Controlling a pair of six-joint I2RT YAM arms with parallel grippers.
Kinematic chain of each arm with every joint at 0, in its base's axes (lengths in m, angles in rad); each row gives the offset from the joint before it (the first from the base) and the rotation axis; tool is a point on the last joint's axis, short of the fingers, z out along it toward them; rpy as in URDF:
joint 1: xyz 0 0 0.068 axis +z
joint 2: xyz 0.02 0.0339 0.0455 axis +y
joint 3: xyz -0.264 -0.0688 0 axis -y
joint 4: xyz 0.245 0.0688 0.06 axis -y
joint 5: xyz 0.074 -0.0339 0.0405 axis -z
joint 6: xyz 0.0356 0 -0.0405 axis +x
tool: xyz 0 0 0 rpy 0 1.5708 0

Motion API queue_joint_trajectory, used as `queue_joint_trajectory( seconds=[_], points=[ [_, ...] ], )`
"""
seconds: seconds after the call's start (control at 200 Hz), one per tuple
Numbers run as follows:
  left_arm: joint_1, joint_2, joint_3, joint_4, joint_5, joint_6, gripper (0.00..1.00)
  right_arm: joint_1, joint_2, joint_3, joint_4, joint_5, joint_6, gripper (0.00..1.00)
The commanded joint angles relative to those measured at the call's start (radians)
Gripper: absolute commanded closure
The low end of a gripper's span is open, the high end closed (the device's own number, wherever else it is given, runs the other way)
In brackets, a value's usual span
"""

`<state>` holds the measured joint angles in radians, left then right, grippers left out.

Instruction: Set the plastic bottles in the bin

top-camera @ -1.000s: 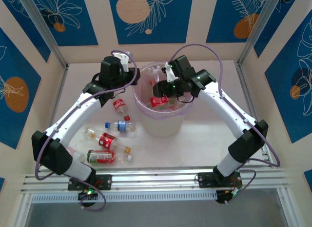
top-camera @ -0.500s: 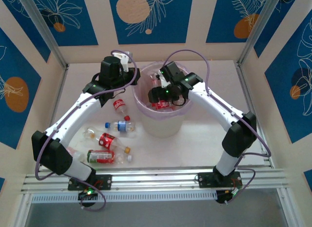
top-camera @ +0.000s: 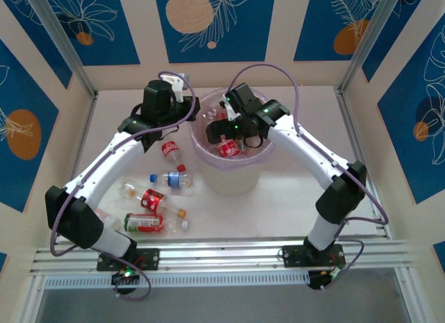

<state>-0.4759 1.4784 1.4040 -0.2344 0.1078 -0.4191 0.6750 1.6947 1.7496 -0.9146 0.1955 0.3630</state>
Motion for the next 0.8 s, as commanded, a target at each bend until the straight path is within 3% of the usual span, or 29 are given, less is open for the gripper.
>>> queue_joint_trajectory(
  seconds=[0.0,0.155,0.27,0.54,0.77,0.795],
  points=[
    [0.01,0.017,0.026,-0.026,0.005,-0.007,1.0,0.01,-0.089,0.071,-0.066,0.05,-0.025,0.01],
    [0.01,0.02,0.026,-0.028,0.004,-0.007,1.0,0.005,-0.171,0.104,-0.107,0.126,-0.012,0.01],
    [0.01,0.026,0.032,-0.032,0.007,-0.007,1.0,-0.055,-0.232,0.116,-0.164,0.147,0.03,0.01],
    [0.009,0.06,0.051,-0.026,0.024,-0.019,1.0,-0.293,-0.34,0.005,-0.226,-0.011,0.141,0.14],
    [0.005,0.082,0.062,-0.022,0.031,-0.028,1.0,-0.328,-0.369,-0.17,-0.071,-0.154,0.165,0.37],
    [0.006,0.08,0.062,-0.026,0.029,-0.027,0.96,-0.327,-0.366,-0.182,-0.059,-0.16,0.166,0.41]
  ],
)
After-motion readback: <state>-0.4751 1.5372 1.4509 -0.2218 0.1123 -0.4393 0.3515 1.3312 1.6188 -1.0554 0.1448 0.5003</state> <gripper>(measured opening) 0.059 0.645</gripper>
